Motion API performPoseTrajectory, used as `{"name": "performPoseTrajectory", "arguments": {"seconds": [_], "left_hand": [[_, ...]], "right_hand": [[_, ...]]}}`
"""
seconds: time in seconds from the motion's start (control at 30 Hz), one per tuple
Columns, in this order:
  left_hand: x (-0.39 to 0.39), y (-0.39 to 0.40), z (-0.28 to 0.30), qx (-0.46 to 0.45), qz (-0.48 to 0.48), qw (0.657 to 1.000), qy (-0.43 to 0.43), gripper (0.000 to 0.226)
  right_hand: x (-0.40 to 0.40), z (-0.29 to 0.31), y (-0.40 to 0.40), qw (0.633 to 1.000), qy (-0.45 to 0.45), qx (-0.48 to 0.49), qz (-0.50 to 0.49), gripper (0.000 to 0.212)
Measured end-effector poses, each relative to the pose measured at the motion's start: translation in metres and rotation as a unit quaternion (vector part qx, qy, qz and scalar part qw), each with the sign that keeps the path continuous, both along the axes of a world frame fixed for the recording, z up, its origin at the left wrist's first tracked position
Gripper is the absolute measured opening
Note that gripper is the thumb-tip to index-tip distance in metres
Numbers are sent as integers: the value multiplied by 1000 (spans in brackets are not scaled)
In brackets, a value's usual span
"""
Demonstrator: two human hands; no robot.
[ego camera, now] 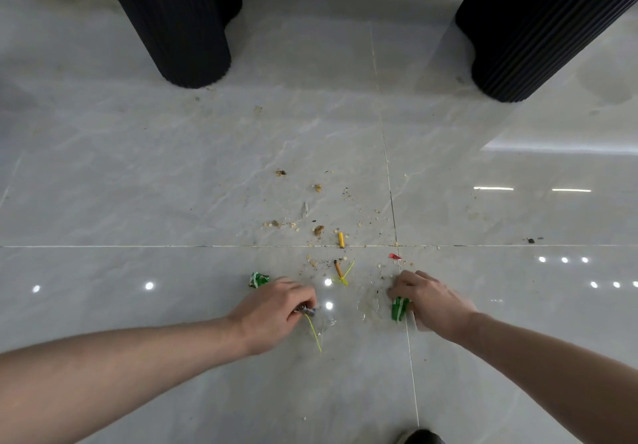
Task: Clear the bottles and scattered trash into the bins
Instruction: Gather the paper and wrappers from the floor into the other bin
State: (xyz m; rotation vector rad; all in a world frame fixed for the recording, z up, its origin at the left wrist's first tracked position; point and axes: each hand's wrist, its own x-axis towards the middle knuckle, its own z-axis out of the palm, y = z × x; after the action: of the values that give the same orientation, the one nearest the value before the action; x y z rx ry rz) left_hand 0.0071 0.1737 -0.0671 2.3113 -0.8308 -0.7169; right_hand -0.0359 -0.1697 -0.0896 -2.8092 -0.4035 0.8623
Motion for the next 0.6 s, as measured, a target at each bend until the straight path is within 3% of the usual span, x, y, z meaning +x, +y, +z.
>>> {"name": "performPoseTrajectory", "arguments": {"seconds": [0.13,0.33,0.47,0.6], "left_hand": [[-14,-9,-8,71,-66,994,44,31],[-12,-30,-11,202,-177,963,-11,58],[-14,-42,-14,212,-242,946,-49,35],[-16,-41,-20,192,-280,938,-77,30]], "right_hand": [[0,4,7,1000,4,-1,-4,50],[-8,2,-1,999,-34,19,-16,33],[-17,-4,-2,998,-45,35,-16,37],[-22,-8,-8,997,-65,37,-21,39]]}}
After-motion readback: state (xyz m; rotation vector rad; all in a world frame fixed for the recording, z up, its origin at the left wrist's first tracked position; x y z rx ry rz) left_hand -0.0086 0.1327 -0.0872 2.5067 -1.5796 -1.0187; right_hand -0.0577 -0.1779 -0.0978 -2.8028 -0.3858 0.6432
